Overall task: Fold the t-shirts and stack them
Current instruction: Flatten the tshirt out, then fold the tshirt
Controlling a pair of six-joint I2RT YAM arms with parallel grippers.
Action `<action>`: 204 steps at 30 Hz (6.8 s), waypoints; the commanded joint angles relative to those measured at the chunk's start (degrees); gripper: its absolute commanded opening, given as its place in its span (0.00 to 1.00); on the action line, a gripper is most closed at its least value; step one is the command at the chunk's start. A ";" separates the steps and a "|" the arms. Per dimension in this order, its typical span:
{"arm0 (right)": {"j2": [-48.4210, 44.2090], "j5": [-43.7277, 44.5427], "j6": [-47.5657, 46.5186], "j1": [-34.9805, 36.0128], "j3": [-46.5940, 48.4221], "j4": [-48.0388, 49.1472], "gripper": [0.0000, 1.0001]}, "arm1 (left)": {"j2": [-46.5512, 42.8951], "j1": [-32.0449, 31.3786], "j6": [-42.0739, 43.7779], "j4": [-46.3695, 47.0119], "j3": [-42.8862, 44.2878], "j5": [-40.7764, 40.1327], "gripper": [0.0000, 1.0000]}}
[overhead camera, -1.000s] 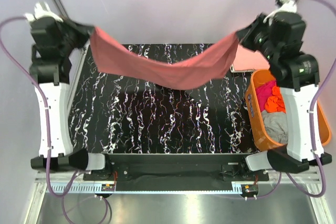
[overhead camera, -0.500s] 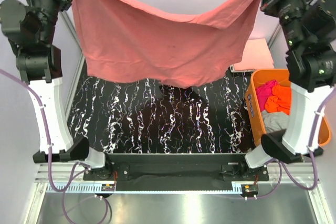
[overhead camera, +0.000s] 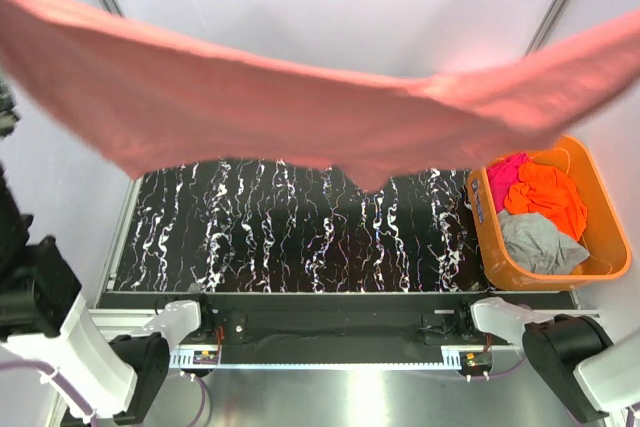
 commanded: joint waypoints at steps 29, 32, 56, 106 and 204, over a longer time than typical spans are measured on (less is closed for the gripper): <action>32.14 10.36 -7.50 -1.96 -57.05 27.21 0.00 | 42.80 1.85 1.69 28.22 -53.58 -7.64 0.00; 38.75 9.22 -7.59 -2.57 -51.68 25.71 0.00 | 51.77 2.21 1.68 25.33 -45.49 -5.70 0.00; 31.22 0.52 10.07 -3.01 -56.32 2.60 0.00 | 58.65 7.13 6.77 -0.84 -35.02 9.41 0.00; 23.13 -7.83 16.23 -3.01 -72.76 -8.57 0.00 | 65.33 11.62 18.73 -21.25 -30.01 13.56 0.00; 66.29 -3.09 13.94 -12.59 -36.64 -10.24 0.11 | 68.23 11.18 8.80 -15.55 -32.64 17.60 0.41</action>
